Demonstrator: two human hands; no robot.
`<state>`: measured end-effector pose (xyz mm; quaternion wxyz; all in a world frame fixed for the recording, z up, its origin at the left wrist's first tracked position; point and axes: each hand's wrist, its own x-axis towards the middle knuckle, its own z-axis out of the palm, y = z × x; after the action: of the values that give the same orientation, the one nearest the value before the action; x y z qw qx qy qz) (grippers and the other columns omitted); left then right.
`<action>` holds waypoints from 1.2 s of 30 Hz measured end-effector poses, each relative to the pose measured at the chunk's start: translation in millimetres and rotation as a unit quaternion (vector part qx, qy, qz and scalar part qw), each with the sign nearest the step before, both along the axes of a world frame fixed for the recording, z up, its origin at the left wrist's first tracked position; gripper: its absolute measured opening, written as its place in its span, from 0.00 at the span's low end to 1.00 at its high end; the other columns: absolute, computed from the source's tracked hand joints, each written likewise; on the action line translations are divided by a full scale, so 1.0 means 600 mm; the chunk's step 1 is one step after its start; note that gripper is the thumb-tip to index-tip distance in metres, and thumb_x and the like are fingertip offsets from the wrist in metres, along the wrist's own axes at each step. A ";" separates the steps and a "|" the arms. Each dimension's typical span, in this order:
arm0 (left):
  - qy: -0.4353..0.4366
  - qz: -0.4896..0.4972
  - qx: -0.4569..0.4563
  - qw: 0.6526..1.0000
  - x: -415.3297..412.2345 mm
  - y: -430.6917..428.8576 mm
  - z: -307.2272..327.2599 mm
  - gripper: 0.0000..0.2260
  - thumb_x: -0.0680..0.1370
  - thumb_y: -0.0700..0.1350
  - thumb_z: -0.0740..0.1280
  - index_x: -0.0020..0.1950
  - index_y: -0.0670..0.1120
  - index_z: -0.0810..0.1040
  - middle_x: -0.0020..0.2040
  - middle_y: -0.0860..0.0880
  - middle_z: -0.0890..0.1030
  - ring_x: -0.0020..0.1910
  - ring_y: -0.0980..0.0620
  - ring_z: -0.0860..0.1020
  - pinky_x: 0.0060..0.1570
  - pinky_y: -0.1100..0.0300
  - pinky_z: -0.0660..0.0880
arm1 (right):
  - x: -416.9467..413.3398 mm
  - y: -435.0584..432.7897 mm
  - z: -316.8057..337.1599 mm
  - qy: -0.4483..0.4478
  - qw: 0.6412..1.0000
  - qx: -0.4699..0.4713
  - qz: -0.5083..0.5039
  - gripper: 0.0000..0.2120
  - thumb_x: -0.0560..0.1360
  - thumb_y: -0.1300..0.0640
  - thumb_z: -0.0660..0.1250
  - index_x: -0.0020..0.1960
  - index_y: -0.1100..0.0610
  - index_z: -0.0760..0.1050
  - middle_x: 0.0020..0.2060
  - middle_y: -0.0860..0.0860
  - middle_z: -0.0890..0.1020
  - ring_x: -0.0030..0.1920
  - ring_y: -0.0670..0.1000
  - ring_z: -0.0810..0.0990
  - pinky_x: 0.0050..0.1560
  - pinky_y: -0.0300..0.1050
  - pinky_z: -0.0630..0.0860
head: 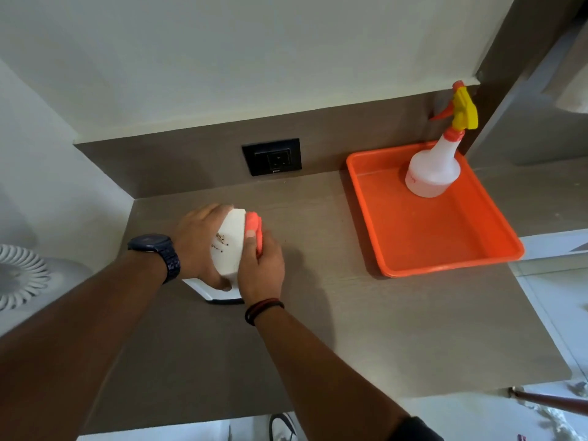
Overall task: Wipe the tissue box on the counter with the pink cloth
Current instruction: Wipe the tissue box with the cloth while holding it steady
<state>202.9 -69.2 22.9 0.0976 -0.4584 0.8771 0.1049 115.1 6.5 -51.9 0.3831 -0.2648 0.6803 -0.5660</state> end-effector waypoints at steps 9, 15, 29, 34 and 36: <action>0.027 0.004 0.019 0.999 0.002 -0.003 0.001 0.61 0.43 0.66 0.75 0.72 0.50 0.58 0.65 0.48 0.71 0.61 0.44 0.71 0.58 0.48 0.72 | -0.035 -0.036 0.024 -0.008 0.993 -0.068 0.094 0.23 0.81 0.41 0.56 0.73 0.49 0.70 0.72 0.49 0.74 0.74 0.49 0.67 0.75 0.56 0.63; 0.021 0.010 0.019 1.000 -0.004 0.002 0.006 0.62 0.42 0.66 0.73 0.72 0.46 0.59 0.67 0.45 0.69 0.65 0.42 0.68 0.63 0.47 0.69 | -0.024 -0.001 0.010 -0.086 0.994 0.039 0.054 0.25 0.75 0.34 0.55 0.63 0.44 0.76 0.59 0.47 0.83 0.63 0.51 0.78 0.68 0.57 0.72; 0.137 0.083 0.103 0.982 0.055 -0.003 0.002 0.70 0.41 0.70 0.79 0.76 0.54 0.50 0.76 0.52 0.60 0.74 0.49 0.60 0.71 0.44 0.62 | -0.038 0.011 0.124 0.156 0.980 -0.110 0.064 0.22 0.77 0.42 0.58 0.62 0.53 0.79 0.53 0.50 0.83 0.56 0.53 0.79 0.60 0.50 0.73; 0.199 0.110 0.136 0.964 0.087 -0.002 0.011 0.69 0.44 0.59 0.84 0.77 0.50 0.50 0.75 0.50 0.60 0.74 0.47 0.60 0.70 0.52 0.62 | -0.011 -0.020 0.108 0.448 0.863 -0.017 0.232 0.26 0.75 0.37 0.54 0.63 0.49 0.76 0.65 0.53 0.78 0.68 0.61 0.71 0.64 0.59 0.72; 0.203 0.111 0.146 0.962 0.090 -0.002 0.013 0.71 0.46 0.57 0.84 0.77 0.49 0.43 0.78 0.48 0.55 0.76 0.47 0.55 0.72 0.52 0.59 | -0.001 -0.020 0.101 0.497 0.831 -0.001 0.249 0.21 0.77 0.40 0.59 0.63 0.50 0.76 0.68 0.54 0.76 0.72 0.63 0.67 0.66 0.62 0.70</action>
<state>257.0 -70.6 30.5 -0.0292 -0.5024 0.7974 0.3329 114.5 -5.8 8.5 0.1212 -0.6714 0.6890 -0.2445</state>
